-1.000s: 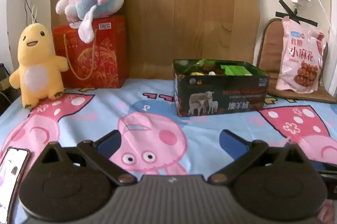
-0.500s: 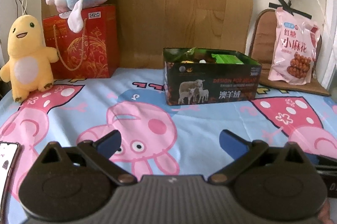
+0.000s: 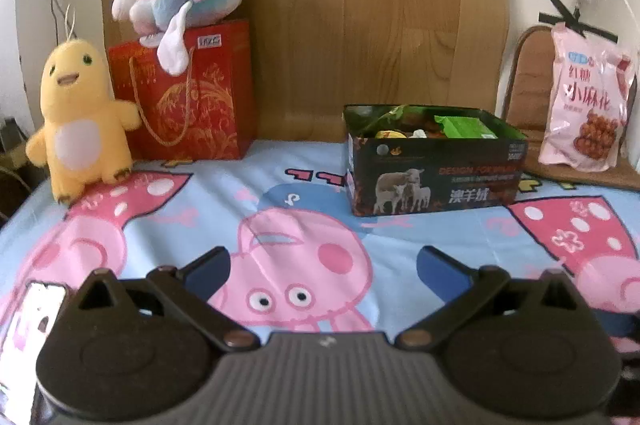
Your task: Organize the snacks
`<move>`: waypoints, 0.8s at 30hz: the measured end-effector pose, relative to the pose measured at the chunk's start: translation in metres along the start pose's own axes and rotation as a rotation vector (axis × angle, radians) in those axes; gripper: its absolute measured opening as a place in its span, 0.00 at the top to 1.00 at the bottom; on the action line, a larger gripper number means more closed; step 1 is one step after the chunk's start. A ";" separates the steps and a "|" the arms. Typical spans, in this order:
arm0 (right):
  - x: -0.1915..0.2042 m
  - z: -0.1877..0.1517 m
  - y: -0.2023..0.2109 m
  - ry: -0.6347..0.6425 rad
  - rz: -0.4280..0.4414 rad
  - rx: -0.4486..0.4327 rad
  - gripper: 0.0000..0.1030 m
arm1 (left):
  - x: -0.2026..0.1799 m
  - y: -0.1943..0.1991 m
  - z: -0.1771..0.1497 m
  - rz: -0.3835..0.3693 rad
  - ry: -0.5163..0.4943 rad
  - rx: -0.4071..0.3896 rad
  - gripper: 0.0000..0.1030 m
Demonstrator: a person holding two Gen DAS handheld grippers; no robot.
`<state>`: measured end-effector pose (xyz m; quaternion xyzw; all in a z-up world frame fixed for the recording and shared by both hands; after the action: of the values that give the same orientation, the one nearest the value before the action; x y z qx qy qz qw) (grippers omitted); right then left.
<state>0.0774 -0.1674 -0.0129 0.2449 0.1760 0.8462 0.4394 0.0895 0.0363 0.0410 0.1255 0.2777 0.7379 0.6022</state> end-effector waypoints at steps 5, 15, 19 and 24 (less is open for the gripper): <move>0.015 0.016 0.013 0.051 0.013 -0.012 0.09 | -0.009 0.000 -0.001 -0.052 -0.013 0.054 0.00; 0.027 0.018 0.015 0.082 0.015 -0.023 0.08 | -0.007 -0.005 -0.013 -0.053 0.007 0.128 0.00; 0.022 0.014 0.011 0.039 0.018 0.000 0.08 | -0.006 -0.006 -0.015 -0.048 0.005 0.135 0.00; 0.025 0.011 0.012 0.033 0.018 0.007 0.08 | -0.006 -0.003 -0.015 -0.071 0.016 0.123 0.00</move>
<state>0.0639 -0.1522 0.0086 0.2341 0.1840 0.8534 0.4278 0.0860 0.0269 0.0277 0.1464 0.3316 0.6986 0.6169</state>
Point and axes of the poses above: each gripper's, at about its wrist camera, not at the fingertips, and y roughly against the way its jaws point, x to its left, z to its top, the point moved 4 cm from there along -y, roughly the way its jaws point, and after that the axes turned 14 degrees about y, right-handed, at the moved point
